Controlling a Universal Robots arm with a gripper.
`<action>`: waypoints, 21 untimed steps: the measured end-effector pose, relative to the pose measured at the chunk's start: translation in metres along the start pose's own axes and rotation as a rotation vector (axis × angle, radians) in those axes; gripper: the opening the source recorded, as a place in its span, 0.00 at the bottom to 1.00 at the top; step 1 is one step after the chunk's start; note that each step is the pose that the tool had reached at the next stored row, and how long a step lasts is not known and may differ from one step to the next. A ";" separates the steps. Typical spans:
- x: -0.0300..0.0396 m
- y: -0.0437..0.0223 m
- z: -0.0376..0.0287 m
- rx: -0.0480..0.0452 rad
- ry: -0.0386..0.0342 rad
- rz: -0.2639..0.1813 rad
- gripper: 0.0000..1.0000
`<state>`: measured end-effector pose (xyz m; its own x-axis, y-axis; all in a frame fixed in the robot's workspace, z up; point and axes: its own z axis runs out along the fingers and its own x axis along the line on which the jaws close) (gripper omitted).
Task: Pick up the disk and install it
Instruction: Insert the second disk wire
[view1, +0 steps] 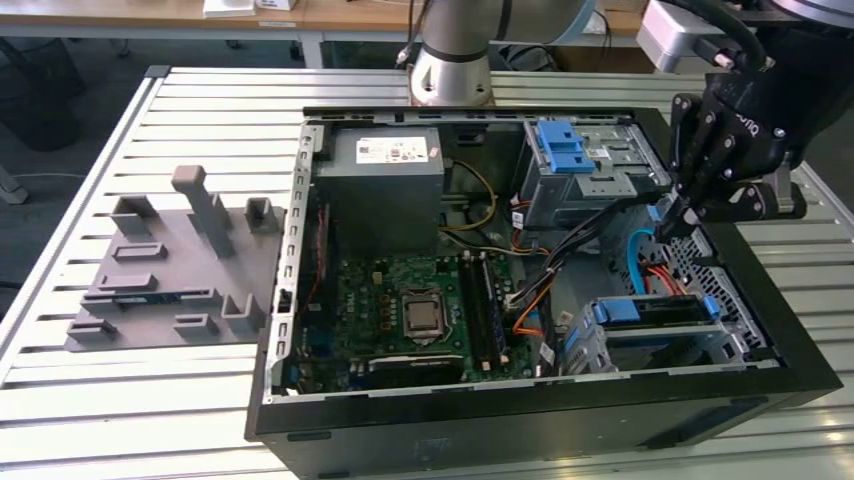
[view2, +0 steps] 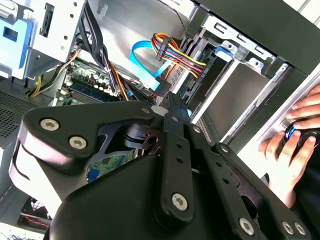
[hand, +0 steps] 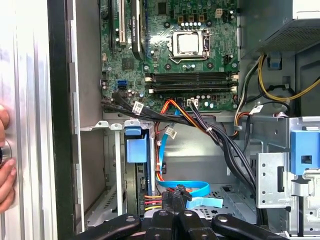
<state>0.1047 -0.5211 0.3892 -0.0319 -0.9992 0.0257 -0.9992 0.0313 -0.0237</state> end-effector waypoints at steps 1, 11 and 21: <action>0.0000 -0.0001 0.0000 -0.0004 0.0001 0.000 0.11; -0.0023 -0.0018 0.0003 -0.0066 0.0071 0.000 0.19; -0.0055 -0.0048 0.0065 -0.0335 0.0096 -0.001 0.25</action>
<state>0.1098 -0.5159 0.3826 -0.0307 -0.9989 0.0353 -0.9995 0.0311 0.0098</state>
